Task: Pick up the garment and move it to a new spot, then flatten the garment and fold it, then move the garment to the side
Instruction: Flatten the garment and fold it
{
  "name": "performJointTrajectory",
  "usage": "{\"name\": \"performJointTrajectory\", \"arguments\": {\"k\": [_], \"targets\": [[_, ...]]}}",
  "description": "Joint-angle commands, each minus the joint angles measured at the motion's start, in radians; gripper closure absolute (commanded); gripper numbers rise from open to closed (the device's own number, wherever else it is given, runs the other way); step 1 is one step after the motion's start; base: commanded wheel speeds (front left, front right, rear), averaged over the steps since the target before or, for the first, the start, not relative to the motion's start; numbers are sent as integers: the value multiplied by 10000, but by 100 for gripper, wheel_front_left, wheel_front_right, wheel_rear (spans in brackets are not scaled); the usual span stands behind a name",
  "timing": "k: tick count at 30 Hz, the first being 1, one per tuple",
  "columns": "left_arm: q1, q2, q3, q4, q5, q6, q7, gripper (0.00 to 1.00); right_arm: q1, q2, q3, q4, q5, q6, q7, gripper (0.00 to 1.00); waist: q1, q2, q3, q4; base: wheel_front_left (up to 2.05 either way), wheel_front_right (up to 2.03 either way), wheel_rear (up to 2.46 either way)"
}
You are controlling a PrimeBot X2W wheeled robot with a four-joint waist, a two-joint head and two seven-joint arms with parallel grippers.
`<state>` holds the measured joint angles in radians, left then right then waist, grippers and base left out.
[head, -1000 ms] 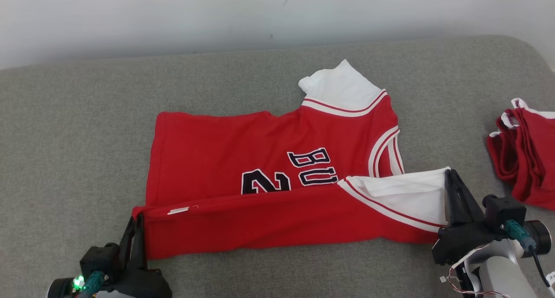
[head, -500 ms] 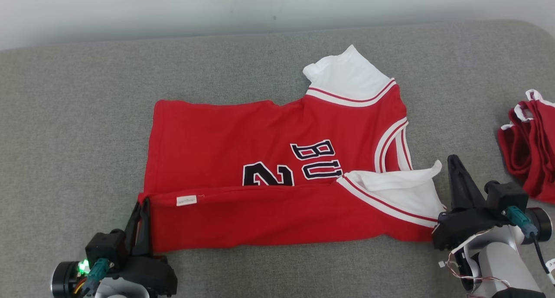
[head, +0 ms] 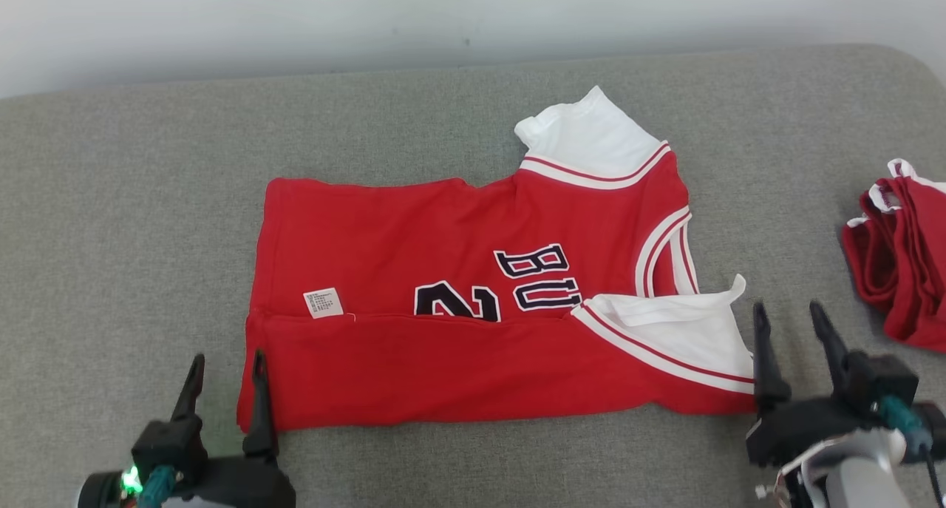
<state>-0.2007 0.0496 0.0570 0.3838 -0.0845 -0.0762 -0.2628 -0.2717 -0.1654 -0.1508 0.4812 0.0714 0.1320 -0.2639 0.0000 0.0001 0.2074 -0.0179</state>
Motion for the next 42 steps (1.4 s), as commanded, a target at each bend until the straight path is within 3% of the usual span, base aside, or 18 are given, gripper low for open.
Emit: {"name": "performJointTrajectory", "arguments": {"k": [1,10,18,19,22,24,42], "targets": [[263,17,-28,-100,-91,82,-26,0,316,83,30,-95,123,-29,4,0,0,-1,-92,-21,0,0,0],[1194,14,-316,-163,-653,455,-26,0,1506,241,510,-251,316,-29,4,0,0,-1,-252,-155,0,0,0],[979,16,-476,-86,-640,467,-26,0,1525,369,844,419,535,-29,6,1,0,-1,-240,-24,0,0,0],[968,16,-478,-83,-624,458,-26,0,1483,369,876,574,593,-29,6,12,0,-1,-236,-9,0,0,0],[950,16,-473,-68,-574,440,-26,0,1359,341,941,1000,655,-30,16,68,0,-1,-219,17,0,0,0],[901,14,-460,-55,-540,392,-26,0,1269,340,942,1155,694,-30,19,100,0,-1,-192,23,0,0,0],[291,15,-731,1102,-1392,42,-26,0,807,-36,1109,673,1029,-32,7,100,0,-1,199,-112,0,0,0]]}}
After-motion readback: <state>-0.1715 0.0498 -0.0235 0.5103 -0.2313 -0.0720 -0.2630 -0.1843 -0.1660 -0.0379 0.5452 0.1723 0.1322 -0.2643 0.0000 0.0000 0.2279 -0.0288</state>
